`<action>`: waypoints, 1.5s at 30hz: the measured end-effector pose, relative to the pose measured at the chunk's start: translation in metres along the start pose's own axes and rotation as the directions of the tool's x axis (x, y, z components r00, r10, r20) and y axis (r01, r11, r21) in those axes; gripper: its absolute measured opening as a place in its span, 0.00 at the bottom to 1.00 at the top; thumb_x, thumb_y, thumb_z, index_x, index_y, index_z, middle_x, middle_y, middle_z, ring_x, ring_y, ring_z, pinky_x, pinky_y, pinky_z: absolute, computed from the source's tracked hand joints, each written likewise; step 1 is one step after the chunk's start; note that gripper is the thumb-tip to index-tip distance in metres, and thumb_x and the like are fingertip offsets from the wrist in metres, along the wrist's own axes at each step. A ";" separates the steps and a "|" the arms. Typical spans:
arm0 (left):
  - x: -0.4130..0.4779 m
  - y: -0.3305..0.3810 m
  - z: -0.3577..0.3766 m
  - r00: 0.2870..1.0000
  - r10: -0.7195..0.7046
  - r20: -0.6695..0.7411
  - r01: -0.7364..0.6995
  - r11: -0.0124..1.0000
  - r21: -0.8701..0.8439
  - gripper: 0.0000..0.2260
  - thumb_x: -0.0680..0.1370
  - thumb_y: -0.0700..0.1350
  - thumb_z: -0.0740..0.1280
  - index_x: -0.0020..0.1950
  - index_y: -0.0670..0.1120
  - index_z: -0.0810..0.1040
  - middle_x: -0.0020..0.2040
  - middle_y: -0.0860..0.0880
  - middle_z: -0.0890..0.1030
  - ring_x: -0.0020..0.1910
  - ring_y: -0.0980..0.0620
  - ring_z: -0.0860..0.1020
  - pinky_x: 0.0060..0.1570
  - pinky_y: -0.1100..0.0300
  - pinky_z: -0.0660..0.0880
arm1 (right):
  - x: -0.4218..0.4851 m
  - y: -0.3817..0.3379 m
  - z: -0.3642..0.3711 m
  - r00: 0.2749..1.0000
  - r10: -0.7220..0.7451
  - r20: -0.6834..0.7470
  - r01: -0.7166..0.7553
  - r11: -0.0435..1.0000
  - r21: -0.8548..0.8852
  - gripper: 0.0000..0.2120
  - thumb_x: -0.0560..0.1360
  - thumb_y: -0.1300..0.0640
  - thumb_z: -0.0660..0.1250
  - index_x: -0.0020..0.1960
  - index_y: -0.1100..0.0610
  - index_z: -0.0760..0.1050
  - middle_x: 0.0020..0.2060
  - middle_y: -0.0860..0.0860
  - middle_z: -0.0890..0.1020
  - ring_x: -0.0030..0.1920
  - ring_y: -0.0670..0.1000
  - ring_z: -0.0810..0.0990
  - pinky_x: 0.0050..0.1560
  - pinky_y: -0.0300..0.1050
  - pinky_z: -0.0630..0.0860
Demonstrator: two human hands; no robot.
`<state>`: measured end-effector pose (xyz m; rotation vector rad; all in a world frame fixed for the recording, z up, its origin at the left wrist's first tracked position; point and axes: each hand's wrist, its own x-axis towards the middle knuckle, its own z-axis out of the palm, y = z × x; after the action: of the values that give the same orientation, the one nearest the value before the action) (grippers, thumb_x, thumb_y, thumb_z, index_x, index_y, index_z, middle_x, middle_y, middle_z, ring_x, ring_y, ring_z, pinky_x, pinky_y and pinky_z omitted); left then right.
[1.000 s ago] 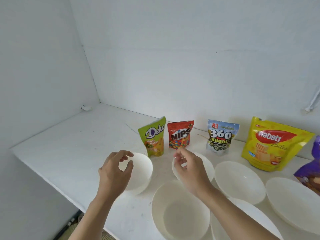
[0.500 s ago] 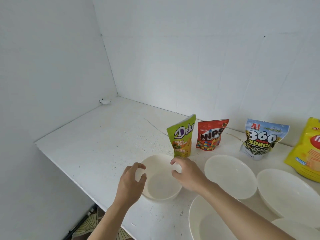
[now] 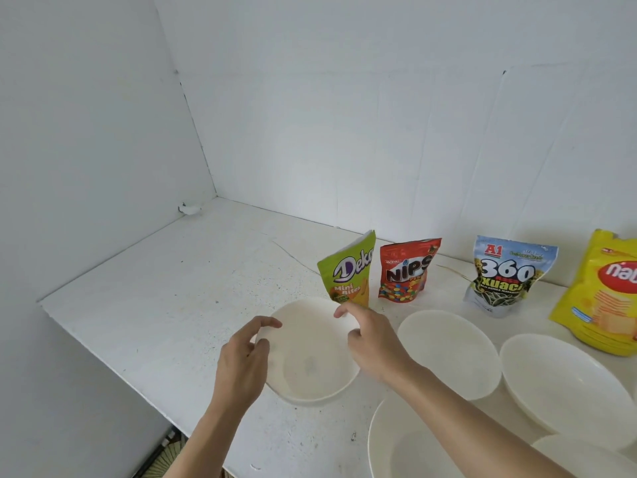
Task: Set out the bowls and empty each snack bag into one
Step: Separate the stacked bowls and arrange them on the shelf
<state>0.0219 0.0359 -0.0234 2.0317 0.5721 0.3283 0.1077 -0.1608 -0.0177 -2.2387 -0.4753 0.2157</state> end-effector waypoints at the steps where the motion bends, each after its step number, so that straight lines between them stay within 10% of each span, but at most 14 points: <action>1: -0.001 0.008 -0.003 1.000 0.017 -0.018 -0.017 1.000 -0.015 0.22 0.75 0.31 0.59 0.48 0.58 0.83 0.44 0.41 0.83 0.33 0.50 0.71 0.33 0.56 0.67 | -0.003 -0.003 -0.005 1.000 -0.006 -0.019 0.007 0.998 0.064 0.23 0.75 0.72 0.55 0.60 0.50 0.75 0.58 0.49 0.78 0.38 0.42 0.73 0.37 0.35 0.68; 7: -0.021 0.060 -0.008 0.994 0.099 -0.051 -0.105 0.985 -0.140 0.21 0.65 0.43 0.56 0.47 0.58 0.84 0.41 0.41 0.79 0.30 0.57 0.67 0.36 0.57 0.65 | -0.032 -0.022 -0.047 0.996 0.011 -0.086 0.024 0.918 0.395 0.27 0.71 0.74 0.54 0.57 0.49 0.76 0.45 0.51 0.79 0.24 0.45 0.61 0.27 0.37 0.60; 12: -0.054 0.103 0.010 0.983 0.173 -0.056 -0.180 0.969 -0.167 0.21 0.66 0.43 0.56 0.47 0.58 0.84 0.34 0.51 0.73 0.31 0.58 0.67 0.36 0.57 0.63 | -0.066 -0.016 -0.090 0.987 0.001 -0.159 0.062 0.918 0.392 0.30 0.72 0.73 0.54 0.58 0.43 0.77 0.59 0.70 0.75 0.32 0.60 0.66 0.32 0.42 0.63; 18: -0.105 0.148 0.055 0.970 0.243 0.002 -0.237 0.948 -0.212 0.22 0.66 0.42 0.55 0.48 0.55 0.85 0.27 0.58 0.70 0.31 0.57 0.67 0.34 0.58 0.62 | -0.114 0.014 -0.152 0.967 0.021 -0.255 0.083 0.917 0.391 0.30 0.70 0.73 0.54 0.55 0.43 0.79 0.40 0.71 0.75 0.27 0.52 0.60 0.30 0.44 0.58; 23: -0.143 0.176 0.107 0.953 0.294 0.074 -0.268 0.930 -0.251 0.22 0.65 0.41 0.57 0.49 0.55 0.86 0.47 0.36 0.80 0.38 0.63 0.73 0.42 0.56 0.69 | -0.165 0.053 -0.200 0.946 0.061 -0.319 0.060 0.933 0.355 0.30 0.69 0.75 0.54 0.53 0.44 0.79 0.52 0.72 0.78 0.30 0.59 0.67 0.30 0.44 0.61; 27: -0.184 0.194 0.150 0.931 0.338 0.135 -0.289 0.913 -0.288 0.22 0.66 0.41 0.56 0.48 0.58 0.85 0.38 0.51 0.78 0.36 0.64 0.72 0.39 0.60 0.69 | -0.210 0.087 -0.237 0.943 0.129 -0.308 -0.010 0.932 0.362 0.28 0.71 0.73 0.55 0.54 0.44 0.79 0.28 0.57 0.68 0.24 0.51 0.61 0.27 0.42 0.59; 34: -0.237 0.204 0.226 0.862 0.395 0.316 -0.328 0.912 -0.247 0.22 0.67 0.42 0.56 0.48 0.61 0.84 0.38 0.46 0.77 0.31 0.55 0.70 0.32 0.62 0.68 | -0.277 0.154 -0.273 0.896 0.211 -0.391 -0.101 0.954 0.283 0.26 0.71 0.73 0.57 0.52 0.45 0.78 0.39 0.46 0.75 0.25 0.44 0.69 0.27 0.36 0.64; 38: -0.267 0.207 0.260 0.787 0.431 0.443 -0.382 0.902 -0.199 0.21 0.71 0.39 0.59 0.50 0.63 0.82 0.42 0.45 0.82 0.33 0.53 0.71 0.38 0.55 0.71 | -0.314 0.186 -0.288 0.871 0.231 -0.433 -0.194 0.973 0.128 0.31 0.69 0.76 0.54 0.51 0.42 0.76 0.56 0.50 0.77 0.51 0.51 0.78 0.48 0.48 0.76; 45: -0.283 0.189 0.293 0.680 0.439 0.587 -0.481 0.872 -0.095 0.21 0.73 0.39 0.61 0.55 0.64 0.80 0.46 0.48 0.84 0.41 0.51 0.78 0.44 0.53 0.77 | -0.346 0.224 -0.284 0.855 0.317 -0.409 -0.330 0.943 0.042 0.29 0.68 0.74 0.56 0.53 0.42 0.74 0.57 0.52 0.77 0.57 0.55 0.76 0.53 0.52 0.75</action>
<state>-0.0383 -0.4091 -0.0058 2.1739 -0.3452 -0.0564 -0.0624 -0.6310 -0.0037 -2.2994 0.1315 -0.0963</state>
